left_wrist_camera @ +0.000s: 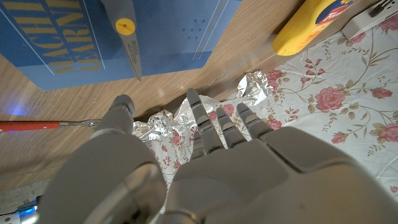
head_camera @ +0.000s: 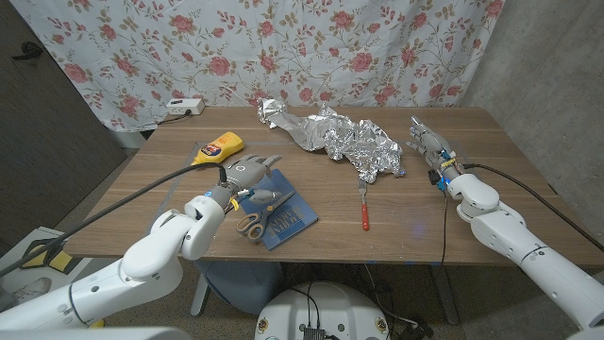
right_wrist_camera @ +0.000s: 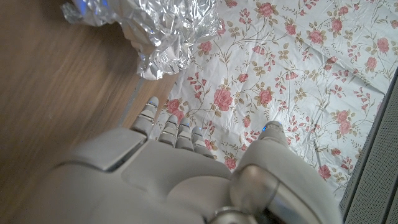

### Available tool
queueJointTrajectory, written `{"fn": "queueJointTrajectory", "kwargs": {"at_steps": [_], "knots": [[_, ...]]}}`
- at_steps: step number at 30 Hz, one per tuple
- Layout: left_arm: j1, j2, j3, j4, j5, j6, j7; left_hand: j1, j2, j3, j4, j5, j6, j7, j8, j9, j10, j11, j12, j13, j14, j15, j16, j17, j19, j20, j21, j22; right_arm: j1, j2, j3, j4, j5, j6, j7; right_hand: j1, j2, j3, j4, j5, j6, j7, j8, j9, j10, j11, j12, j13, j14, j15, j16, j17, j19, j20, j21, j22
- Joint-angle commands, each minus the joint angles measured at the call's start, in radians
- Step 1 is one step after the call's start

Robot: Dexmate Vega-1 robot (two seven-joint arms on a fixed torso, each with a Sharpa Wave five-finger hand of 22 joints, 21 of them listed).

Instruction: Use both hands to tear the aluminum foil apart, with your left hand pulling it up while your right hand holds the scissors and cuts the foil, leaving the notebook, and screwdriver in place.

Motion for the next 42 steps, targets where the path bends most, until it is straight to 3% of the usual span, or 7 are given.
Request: {"fn": "queueJointTrajectory", "kwargs": {"at_steps": [1, 27, 42], "knots": [[0.026, -0.016, -0.007, -0.002, 0.011, 0.017, 0.008, 0.012, 0.003, -0.002, 0.004, -0.003, 0.013, -0.002, 0.0, 0.002, 0.017, 0.004, 0.007, 0.003, 0.01, 0.0, 0.005, 0.0, 0.011, 0.002, 0.0, 0.002, 0.008, 0.002, -0.002, 0.002, 0.0, -0.005, -0.001, 0.013, 0.003, 0.009, -0.003, -0.002, -0.001, 0.0, 0.002, 0.002, -0.002, 0.0, 0.004, 0.002, -0.007, 0.002, 0.0, 0.001, -0.004, -0.001, 0.005, 0.002], [0.027, -0.039, 0.028, 0.014, 0.014, 0.013, -0.008, 0.023, 0.012, -0.003, 0.007, -0.003, 0.04, 0.009, 0.0, 0.001, 0.052, 0.002, 0.012, 0.009, 0.02, -0.001, 0.0, 0.0, 0.011, 0.003, -0.002, 0.003, 0.022, 0.003, -0.003, 0.016, 0.0, -0.011, -0.003, 0.019, 0.006, 0.016, -0.006, -0.002, 0.0, -0.002, 0.003, 0.002, -0.001, 0.001, 0.005, 0.002, -0.009, 0.001, 0.001, 0.001, -0.014, 0.001, 0.003, 0.002], [0.011, -0.056, 0.054, 0.023, 0.051, 0.019, -0.035, 0.029, 0.014, -0.004, 0.006, -0.003, 0.047, 0.014, -0.002, 0.001, 0.06, 0.001, 0.011, 0.012, 0.027, -0.006, -0.002, 0.0, 0.015, -0.013, -0.001, 0.003, 0.035, 0.012, -0.005, 0.04, -0.004, -0.002, -0.003, 0.02, 0.007, 0.02, -0.007, -0.002, -0.001, -0.004, 0.002, 0.002, -0.027, -0.002, -0.004, 0.002, -0.016, 0.0, -0.001, 0.002, -0.016, 0.006, 0.003, 0.002]]}}
